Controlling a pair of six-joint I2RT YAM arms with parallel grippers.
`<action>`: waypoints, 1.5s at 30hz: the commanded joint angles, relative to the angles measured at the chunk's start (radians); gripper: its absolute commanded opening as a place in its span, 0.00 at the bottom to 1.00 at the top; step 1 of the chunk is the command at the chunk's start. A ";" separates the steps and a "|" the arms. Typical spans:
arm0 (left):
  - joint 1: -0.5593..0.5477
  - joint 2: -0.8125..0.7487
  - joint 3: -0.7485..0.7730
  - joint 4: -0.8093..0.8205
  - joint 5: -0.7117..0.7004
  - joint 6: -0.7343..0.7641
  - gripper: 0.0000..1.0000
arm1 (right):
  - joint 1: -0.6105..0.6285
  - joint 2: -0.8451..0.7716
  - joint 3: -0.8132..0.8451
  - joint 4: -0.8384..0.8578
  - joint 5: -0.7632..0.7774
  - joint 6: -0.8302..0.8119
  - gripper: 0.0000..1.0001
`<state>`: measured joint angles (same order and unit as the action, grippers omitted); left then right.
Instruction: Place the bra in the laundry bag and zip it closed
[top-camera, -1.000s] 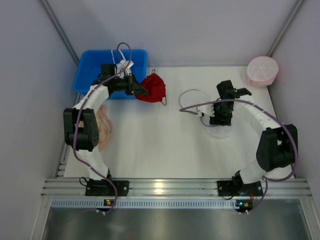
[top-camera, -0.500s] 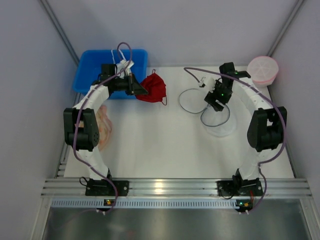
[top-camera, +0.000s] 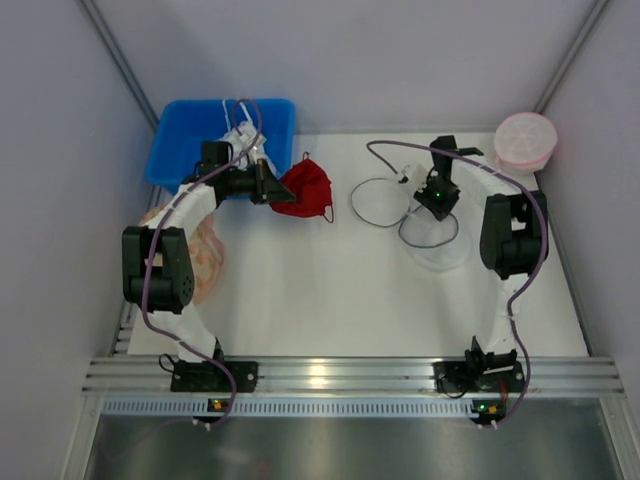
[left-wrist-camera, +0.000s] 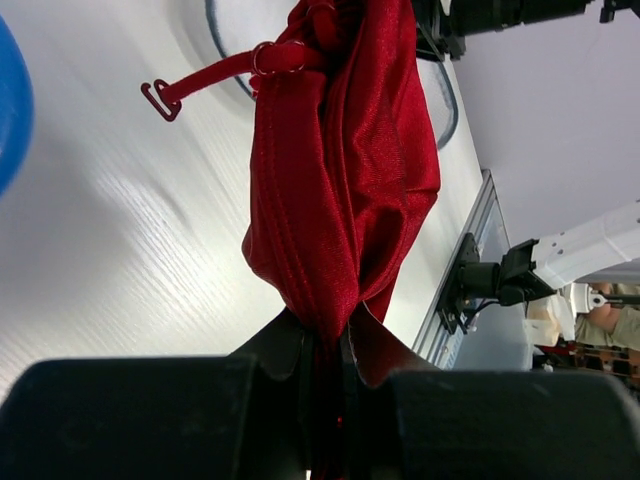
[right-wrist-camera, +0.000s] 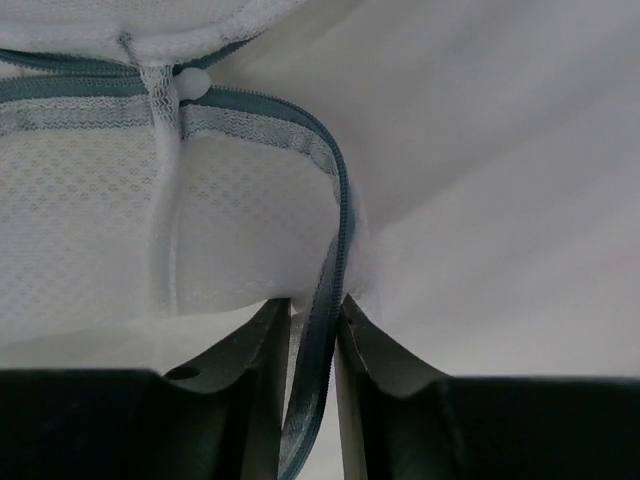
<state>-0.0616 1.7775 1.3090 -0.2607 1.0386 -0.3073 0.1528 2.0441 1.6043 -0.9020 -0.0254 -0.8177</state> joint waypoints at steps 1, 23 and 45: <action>0.002 -0.079 -0.068 0.080 0.052 -0.038 0.00 | 0.037 0.004 0.082 0.020 -0.118 -0.024 0.22; -0.027 -0.208 -0.363 0.117 0.162 -0.110 0.00 | 0.309 -0.223 0.106 0.161 -0.234 0.248 0.72; -0.221 -0.001 -0.269 0.115 0.279 -0.013 0.00 | 0.255 -0.208 -0.104 0.112 -0.244 0.497 0.00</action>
<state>-0.2642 1.7443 1.0092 -0.1825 1.2675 -0.3408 0.4240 1.8744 1.4605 -0.8639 -0.2184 -0.3222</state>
